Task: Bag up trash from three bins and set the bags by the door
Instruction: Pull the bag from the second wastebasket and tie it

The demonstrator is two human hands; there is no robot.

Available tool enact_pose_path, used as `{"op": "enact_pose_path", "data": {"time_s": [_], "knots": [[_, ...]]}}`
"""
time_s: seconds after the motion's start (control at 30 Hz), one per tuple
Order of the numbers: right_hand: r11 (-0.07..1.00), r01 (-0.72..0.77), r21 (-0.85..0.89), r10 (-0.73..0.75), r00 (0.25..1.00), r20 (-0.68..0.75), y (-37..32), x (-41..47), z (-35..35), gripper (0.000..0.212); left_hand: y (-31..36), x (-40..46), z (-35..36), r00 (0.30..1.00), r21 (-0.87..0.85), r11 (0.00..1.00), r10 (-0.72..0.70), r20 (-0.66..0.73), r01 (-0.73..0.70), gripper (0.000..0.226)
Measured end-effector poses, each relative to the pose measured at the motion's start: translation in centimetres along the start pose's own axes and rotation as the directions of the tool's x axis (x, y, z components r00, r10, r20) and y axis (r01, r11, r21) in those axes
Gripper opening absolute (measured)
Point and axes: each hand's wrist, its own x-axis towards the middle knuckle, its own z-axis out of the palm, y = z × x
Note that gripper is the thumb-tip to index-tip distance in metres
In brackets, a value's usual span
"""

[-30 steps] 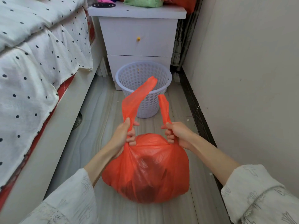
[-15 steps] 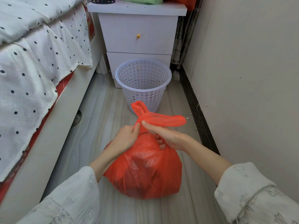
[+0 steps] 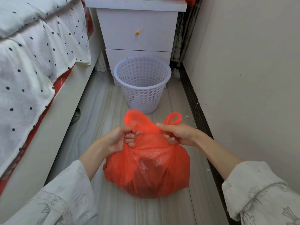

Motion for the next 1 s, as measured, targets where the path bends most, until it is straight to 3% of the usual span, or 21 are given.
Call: {"op": "enact_pose_path", "data": {"time_s": [0.1,0.2,0.33,0.53,0.73,0.83,0.93,1.0], "knots": [[0.973,0.011,-0.229,-0.050,0.985,-0.165,-0.3,-0.2,0.3,0.017,0.2,0.1,0.1,1.000,-0.076,0.997,-0.029,0.001,0.029,0.028],[0.972,0.093,-0.216,-0.175,0.900,-0.400,-0.2,0.6,0.8,0.014,0.3,0.2,0.4,0.999,-0.034,0.999,-0.032,0.023,0.033,0.024],[0.978,0.193,-0.074,-0.202,0.813,-0.547,0.0,1.5,1.2,0.023,0.4,-0.2,0.9,0.994,0.113,0.994,-0.027,0.106,0.015,0.029],[0.904,0.348,0.248,-0.166,0.821,-0.546,-0.4,1.9,1.2,0.026,0.3,0.0,0.9,0.998,0.202,0.978,-0.055,0.013,0.052,0.039],[0.847,0.391,0.361,-0.160,0.834,-0.528,-0.6,2.1,1.2,0.036,0.1,0.0,0.8,0.999,0.258,0.966,0.009,-0.039,0.002,0.012],[0.817,0.389,0.426,-0.176,0.871,-0.458,-0.7,1.8,1.3,0.036,0.0,0.0,0.5,1.000,0.302,0.953,0.017,0.020,-0.022,0.039],[0.807,0.368,0.462,-0.193,0.904,-0.383,-0.8,1.5,1.4,0.033,0.1,0.0,0.9,0.992,0.535,0.836,0.120,0.041,-0.124,0.050],[0.805,0.364,0.468,-0.196,0.909,-0.369,-0.7,1.5,1.2,0.032,0.1,0.3,1.1,0.971,0.680,0.715,0.240,-0.021,-0.162,0.033]]}}
